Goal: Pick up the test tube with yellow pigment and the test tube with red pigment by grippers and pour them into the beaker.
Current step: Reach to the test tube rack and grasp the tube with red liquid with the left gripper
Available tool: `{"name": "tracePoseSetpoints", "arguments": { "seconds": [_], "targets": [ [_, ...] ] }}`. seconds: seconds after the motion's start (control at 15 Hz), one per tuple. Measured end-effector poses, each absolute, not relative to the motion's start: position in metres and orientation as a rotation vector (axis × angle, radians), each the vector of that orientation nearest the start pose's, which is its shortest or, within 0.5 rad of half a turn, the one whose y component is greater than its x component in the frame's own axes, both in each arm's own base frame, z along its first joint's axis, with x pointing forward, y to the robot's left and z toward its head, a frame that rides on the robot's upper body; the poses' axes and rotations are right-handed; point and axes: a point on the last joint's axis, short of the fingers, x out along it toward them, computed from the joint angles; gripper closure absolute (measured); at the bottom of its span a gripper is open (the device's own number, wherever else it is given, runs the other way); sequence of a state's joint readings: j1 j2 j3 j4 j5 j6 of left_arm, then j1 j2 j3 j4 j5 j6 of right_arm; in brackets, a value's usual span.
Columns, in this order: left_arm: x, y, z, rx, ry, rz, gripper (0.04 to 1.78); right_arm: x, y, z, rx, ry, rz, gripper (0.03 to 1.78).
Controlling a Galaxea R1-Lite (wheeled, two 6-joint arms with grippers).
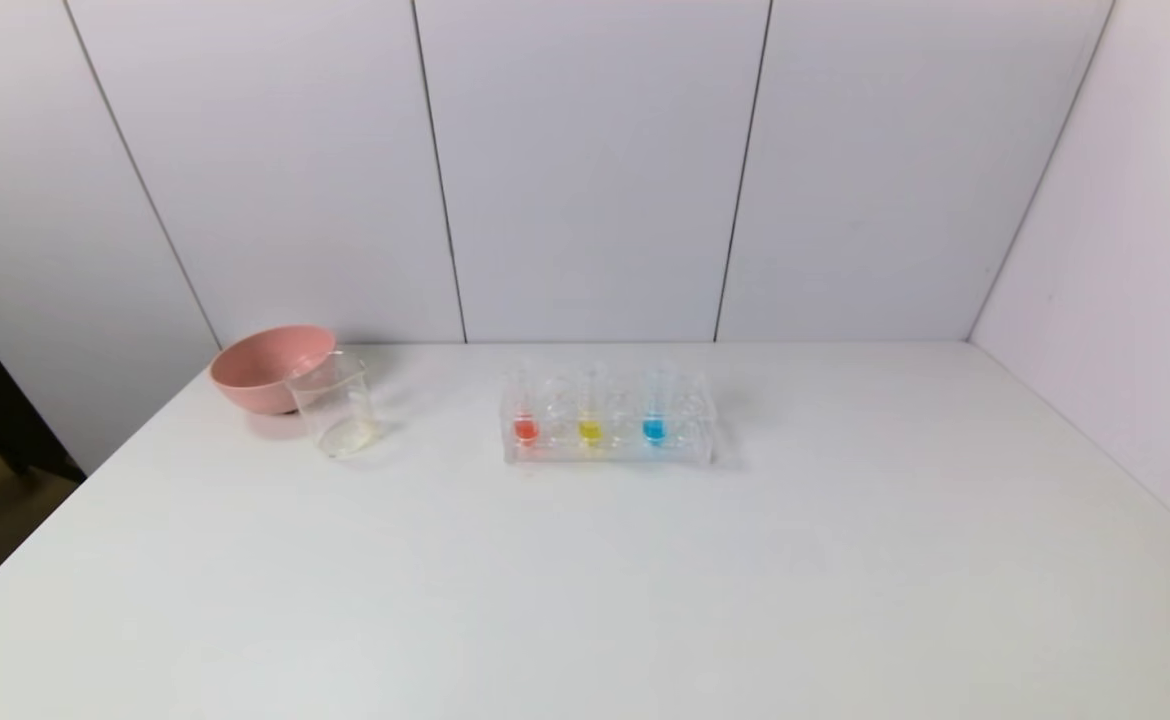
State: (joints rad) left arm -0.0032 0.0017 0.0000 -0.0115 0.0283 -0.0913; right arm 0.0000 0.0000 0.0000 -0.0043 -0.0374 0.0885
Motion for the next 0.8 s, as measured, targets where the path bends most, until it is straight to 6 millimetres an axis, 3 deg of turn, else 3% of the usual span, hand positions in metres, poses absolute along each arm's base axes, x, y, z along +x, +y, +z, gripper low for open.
{"name": "tracePoseSetpoints", "arguments": {
  "seconds": [0.8],
  "targets": [
    [-0.0227, 0.0007, 0.0767, -0.091, -0.011, 0.025, 0.06, -0.0228, -0.0008, 0.0759, 0.089, -0.006, -0.037, 0.1]
  ]
}}
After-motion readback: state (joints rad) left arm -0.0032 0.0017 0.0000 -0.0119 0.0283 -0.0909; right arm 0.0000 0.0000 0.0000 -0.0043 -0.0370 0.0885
